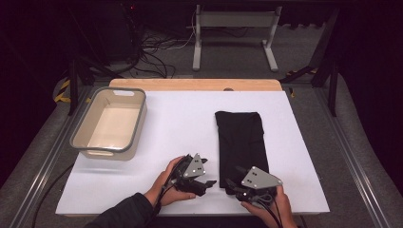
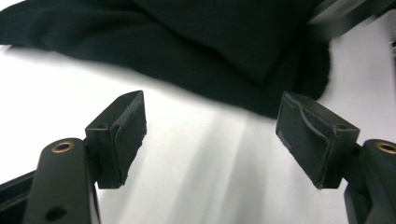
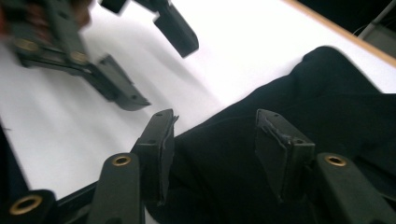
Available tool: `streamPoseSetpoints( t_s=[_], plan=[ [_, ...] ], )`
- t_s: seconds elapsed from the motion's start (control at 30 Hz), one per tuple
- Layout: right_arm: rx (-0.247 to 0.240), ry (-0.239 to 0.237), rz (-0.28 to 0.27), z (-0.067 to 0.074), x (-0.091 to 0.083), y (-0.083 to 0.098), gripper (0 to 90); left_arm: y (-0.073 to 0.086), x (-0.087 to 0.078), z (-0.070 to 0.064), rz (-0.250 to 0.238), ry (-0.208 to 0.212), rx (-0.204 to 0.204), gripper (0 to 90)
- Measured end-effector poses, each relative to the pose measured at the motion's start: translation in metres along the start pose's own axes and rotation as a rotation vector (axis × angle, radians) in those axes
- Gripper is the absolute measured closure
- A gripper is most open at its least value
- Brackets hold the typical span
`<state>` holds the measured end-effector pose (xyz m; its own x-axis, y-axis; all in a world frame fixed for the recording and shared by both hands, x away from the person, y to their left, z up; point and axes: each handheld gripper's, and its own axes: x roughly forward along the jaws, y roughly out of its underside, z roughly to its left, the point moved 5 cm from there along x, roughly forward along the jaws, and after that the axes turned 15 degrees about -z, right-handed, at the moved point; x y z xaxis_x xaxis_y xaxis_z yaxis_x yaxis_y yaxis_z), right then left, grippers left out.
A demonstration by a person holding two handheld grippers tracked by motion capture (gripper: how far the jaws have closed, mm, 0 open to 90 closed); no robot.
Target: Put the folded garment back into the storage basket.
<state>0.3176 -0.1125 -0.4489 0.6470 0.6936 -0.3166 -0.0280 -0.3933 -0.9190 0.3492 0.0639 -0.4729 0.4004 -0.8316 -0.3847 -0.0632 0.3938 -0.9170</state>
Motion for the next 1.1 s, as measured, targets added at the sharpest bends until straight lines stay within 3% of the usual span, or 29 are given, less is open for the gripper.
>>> streamPoseSetpoints(
  t_s=[0.07,0.17,0.2,0.27,0.3,0.33,0.4,0.47,0.57,0.7,0.73,0.8,0.83,0.87,0.93,1.0,1.07,1.1],
  plan=[
    [-0.014,-0.03,0.08,0.003,0.013,0.007,47.7,0.001,0.002,0.0,0.004,0.002,0.001,25.4],
    [-0.039,-0.028,0.125,0.003,0.021,0.013,50.3,0.002,0.004,0.0,0.0,0.017,-0.011,25.3],
    [-0.041,-0.008,0.151,-0.002,0.024,0.019,56.0,0.004,0.007,-0.001,0.012,0.022,-0.012,25.3],
    [-0.027,-0.013,0.175,-0.005,0.026,0.024,64.4,0.004,0.012,-0.003,0.014,0.038,-0.019,25.3],
    [-0.027,-0.013,0.175,-0.005,0.026,0.024,64.4,0.004,0.012,-0.003,0.014,0.038,-0.019,25.3],
    [-0.03,0.015,0.167,-0.01,0.021,0.023,77.3,0.005,0.017,-0.006,0.029,0.051,-0.012,25.3],
    [-0.037,0.045,0.147,-0.015,0.015,0.02,86.5,0.006,0.022,-0.011,0.039,0.067,-0.005,25.3],
    [-0.034,0.069,0.132,-0.019,0.009,0.019,90.0,0.006,0.028,-0.015,0.058,0.079,0.014,25.6],
    [0.002,0.082,0.105,-0.023,0.003,0.017,90.0,0.005,0.035,-0.017,0.074,0.079,0.019,28.5],
    [0.015,0.092,0.083,-0.026,-0.001,0.015,90.0,0.005,0.043,-0.017,0.114,0.085,0.029,35.1],
    [0.028,0.083,0.067,-0.026,-0.002,0.013,90.0,0.006,0.043,-0.016,0.116,0.103,0.025,39.9],
    [0.048,0.026,0.045,-0.021,-0.001,0.01,80.9,0.006,0.042,-0.016,0.121,0.114,0.009,42.2],
    [0.048,0.026,0.045,-0.021,-0.001,0.01,80.9,0.006,0.042,-0.016,0.121,0.114,0.009,44.3],
    [0.046,-0.038,0.053,-0.01,0.007,0.01,76.3,0.007,0.042,-0.016,0.116,0.14,-0.01,48.7],
    [0.047,-0.056,0.059,-0.007,0.009,0.011,75.2,0.007,0.042,-0.016,0.115,0.155,-0.014,50.8],
    [0.05,-0.081,0.093,-0.002,0.017,0.016,66.9,0.007,0.041,-0.016,0.109,0.156,-0.02,58.4],
    [0.064,-0.091,0.116,-0.003,0.022,0.02,65.3,0.007,0.041,-0.015,0.108,0.155,-0.028,70.9],
    [0.064,-0.091,0.116,-0.003,0.022,0.02,65.3,0.007,0.041,-0.015,0.109,0.153,-0.03,70.9]
  ],
)
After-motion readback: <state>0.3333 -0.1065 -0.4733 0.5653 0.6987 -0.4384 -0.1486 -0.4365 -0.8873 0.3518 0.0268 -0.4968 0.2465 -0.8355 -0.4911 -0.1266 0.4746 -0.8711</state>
